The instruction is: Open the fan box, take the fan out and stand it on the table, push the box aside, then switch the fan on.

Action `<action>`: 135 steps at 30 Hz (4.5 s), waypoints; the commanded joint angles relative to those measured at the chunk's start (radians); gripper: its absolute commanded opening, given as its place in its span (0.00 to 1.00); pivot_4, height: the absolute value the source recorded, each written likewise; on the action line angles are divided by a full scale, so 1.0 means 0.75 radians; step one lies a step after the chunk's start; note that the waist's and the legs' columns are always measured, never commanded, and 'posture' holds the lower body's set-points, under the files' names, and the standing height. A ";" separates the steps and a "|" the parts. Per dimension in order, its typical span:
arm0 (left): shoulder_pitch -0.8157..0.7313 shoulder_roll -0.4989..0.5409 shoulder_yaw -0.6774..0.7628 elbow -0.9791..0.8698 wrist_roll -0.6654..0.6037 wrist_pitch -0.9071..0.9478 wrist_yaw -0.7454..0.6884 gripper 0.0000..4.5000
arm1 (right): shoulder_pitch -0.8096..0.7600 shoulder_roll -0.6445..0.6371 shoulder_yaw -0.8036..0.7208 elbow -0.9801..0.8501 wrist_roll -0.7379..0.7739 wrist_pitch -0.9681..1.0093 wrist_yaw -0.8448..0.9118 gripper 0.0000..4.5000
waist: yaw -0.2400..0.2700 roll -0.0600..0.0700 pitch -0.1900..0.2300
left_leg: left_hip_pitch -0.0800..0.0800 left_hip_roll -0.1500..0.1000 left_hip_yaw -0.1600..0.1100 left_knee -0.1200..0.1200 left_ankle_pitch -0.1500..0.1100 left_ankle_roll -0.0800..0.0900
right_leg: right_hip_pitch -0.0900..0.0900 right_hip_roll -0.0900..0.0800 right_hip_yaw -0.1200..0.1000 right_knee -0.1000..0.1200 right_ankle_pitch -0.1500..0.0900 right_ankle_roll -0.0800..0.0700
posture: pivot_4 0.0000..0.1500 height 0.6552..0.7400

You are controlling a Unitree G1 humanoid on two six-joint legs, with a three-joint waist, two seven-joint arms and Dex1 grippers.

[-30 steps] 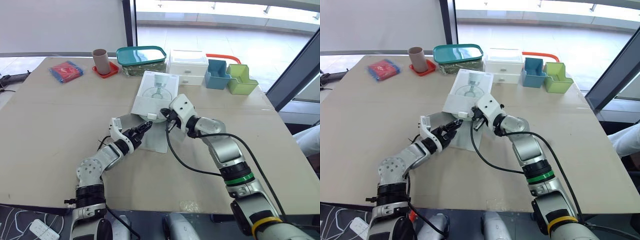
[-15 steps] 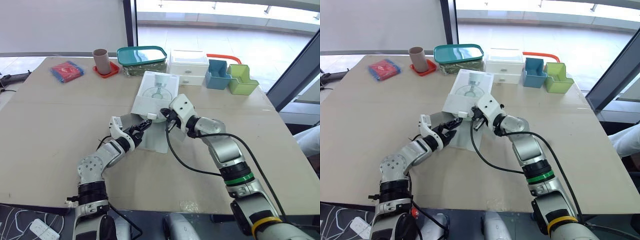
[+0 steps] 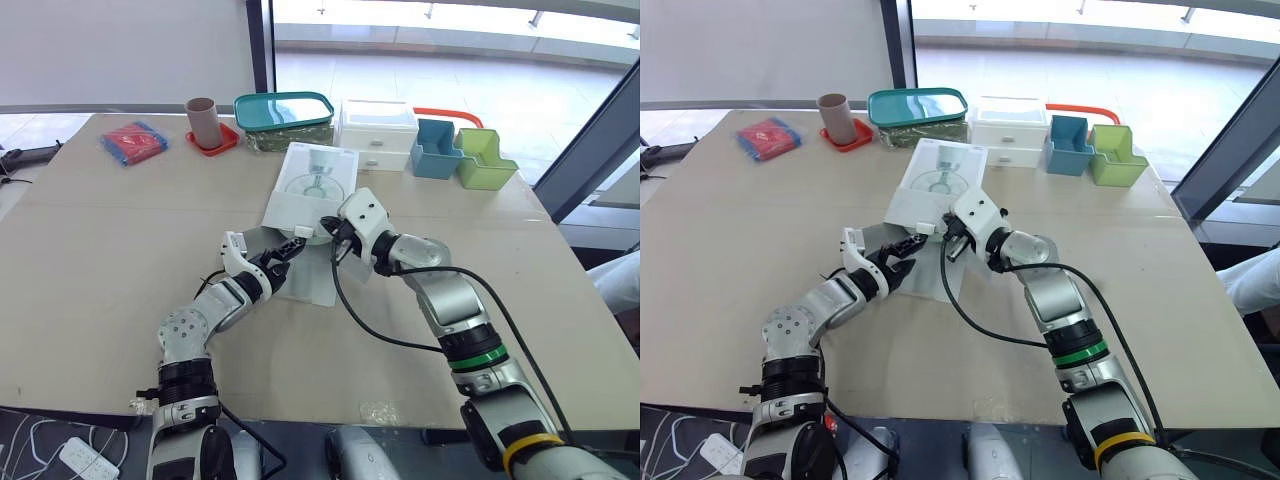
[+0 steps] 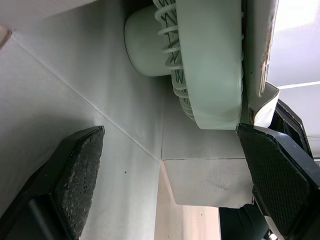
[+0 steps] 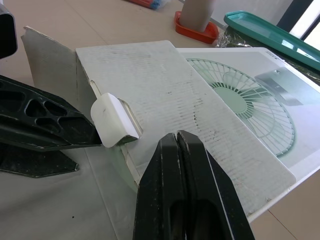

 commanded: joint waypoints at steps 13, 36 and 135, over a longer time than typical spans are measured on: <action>-0.069 -0.027 -0.008 0.055 -0.015 -0.046 -0.064 1.00 | 0.004 0.004 -0.004 -0.022 -0.011 -0.001 -0.002 0.00 | 0.000 0.000 0.000 | 0.000 0.000 0.000 0.000 0.000 0.000 | 0.000 0.000 0.000 -0.001 0.000 0.000 | 1.00 1.00; -0.127 -0.089 -0.006 0.140 0.019 -0.170 -0.133 0.82 | 0.004 0.006 -0.008 -0.027 -0.017 0.009 -0.005 0.00 | 0.000 0.000 0.000 | 0.000 -0.001 0.000 -0.001 0.000 0.000 | 0.000 0.000 0.000 -0.002 -0.001 0.001 | 1.00 1.00; -0.104 0.464 -0.079 0.252 -0.243 0.261 -0.339 0.48 | 0.038 0.001 0.000 -0.060 -0.022 0.018 -0.007 0.00 | -0.001 -0.001 0.001 | -0.001 0.001 -0.001 -0.004 0.000 -0.002 | -0.001 0.000 -0.001 -0.005 -0.001 0.000 | 1.00 1.00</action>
